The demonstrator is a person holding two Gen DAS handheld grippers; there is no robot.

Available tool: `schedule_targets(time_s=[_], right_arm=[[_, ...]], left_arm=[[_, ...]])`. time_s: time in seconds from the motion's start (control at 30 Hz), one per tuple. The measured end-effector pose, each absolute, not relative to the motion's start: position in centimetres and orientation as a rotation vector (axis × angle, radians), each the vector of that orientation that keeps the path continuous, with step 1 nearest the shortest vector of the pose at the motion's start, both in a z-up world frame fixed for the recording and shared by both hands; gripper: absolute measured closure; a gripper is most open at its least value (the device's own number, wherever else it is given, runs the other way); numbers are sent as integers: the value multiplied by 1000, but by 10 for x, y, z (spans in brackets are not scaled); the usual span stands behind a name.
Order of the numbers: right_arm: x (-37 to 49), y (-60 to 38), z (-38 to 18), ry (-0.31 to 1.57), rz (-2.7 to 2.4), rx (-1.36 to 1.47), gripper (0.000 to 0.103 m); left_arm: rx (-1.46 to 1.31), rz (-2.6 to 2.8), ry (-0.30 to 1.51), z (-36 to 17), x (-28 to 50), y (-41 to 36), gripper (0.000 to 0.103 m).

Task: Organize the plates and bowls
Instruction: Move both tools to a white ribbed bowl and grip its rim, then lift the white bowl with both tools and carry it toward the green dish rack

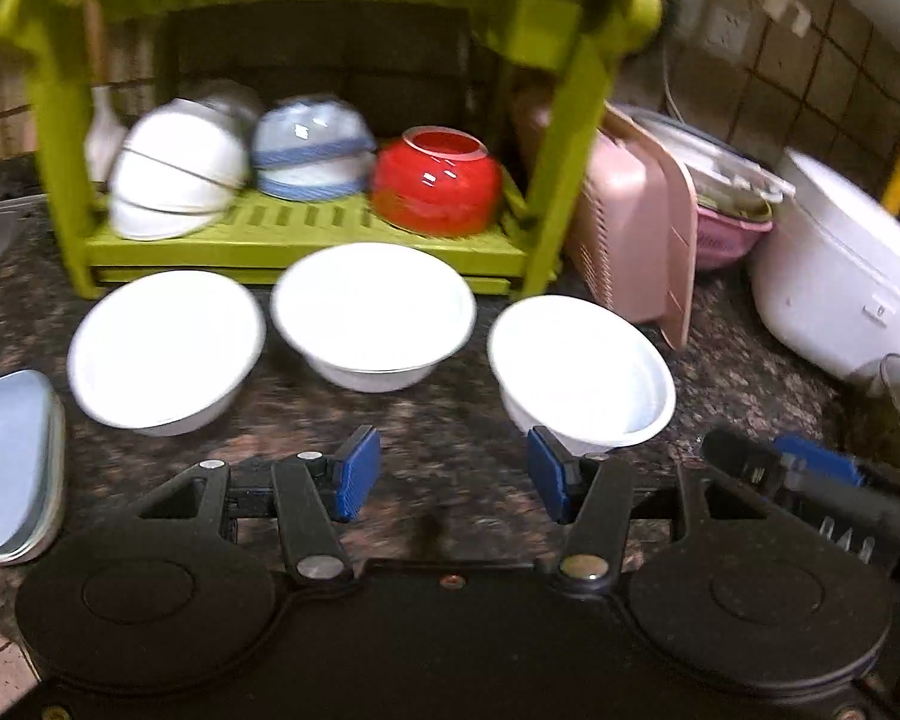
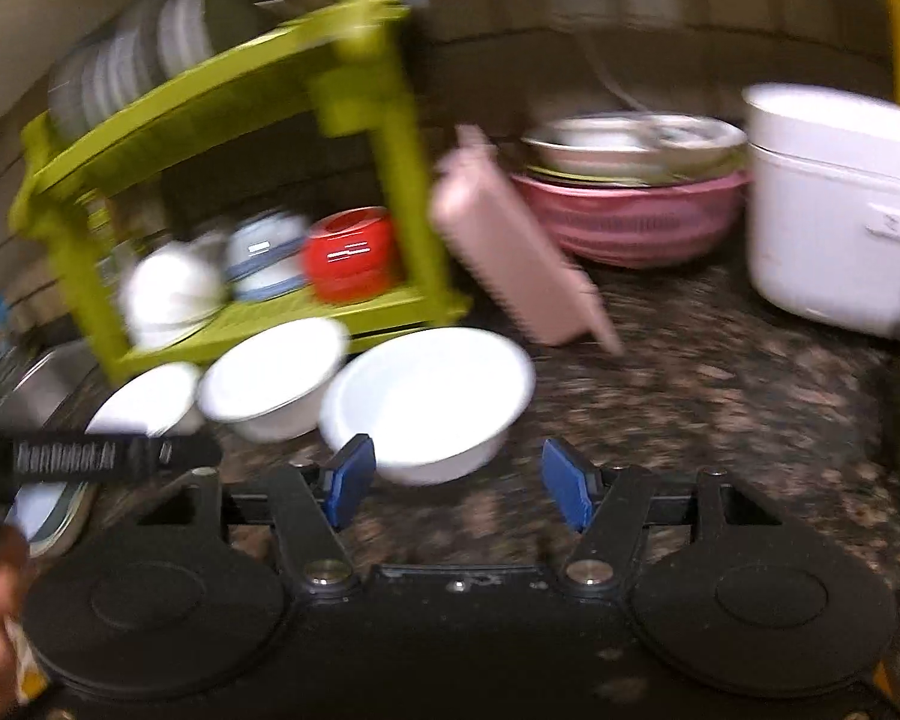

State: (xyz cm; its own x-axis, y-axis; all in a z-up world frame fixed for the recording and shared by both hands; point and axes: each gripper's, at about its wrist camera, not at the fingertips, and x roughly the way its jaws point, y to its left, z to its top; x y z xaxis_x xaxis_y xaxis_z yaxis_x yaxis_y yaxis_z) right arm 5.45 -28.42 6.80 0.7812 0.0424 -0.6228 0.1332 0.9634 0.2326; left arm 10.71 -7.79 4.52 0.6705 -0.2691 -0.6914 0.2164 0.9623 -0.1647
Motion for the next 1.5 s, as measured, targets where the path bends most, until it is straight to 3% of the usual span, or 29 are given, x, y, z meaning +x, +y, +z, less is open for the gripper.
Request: schedule_targets(time_s=[0.13, 0.7, 0.8, 0.93, 1.07, 1.23, 1.5], right_arm=[[84, -306, 63, 710, -97, 313, 43], [158, -316, 25, 794, -78, 339, 49], [164, -312, 22, 795, -70, 316, 55], [170, -309, 16, 803, -60, 304, 59], [172, -305, 11, 814, -57, 277, 74], [169, -300, 6, 822, -60, 234, 82], [154, -298, 10, 826, -58, 240, 82]], left_arm=[[-42, -288, 820, 38, 124, -102, 44], [-99, -317, 906, 10, 169, -131, 47], [-91, -307, 898, 9, 172, -134, 47], [-92, -285, 896, 8, 176, -136, 56], [-96, -272, 913, 4, 182, -140, 66], [-86, -270, 914, 2, 183, -143, 78], [-82, -307, 932, 4, 172, -132, 79]])
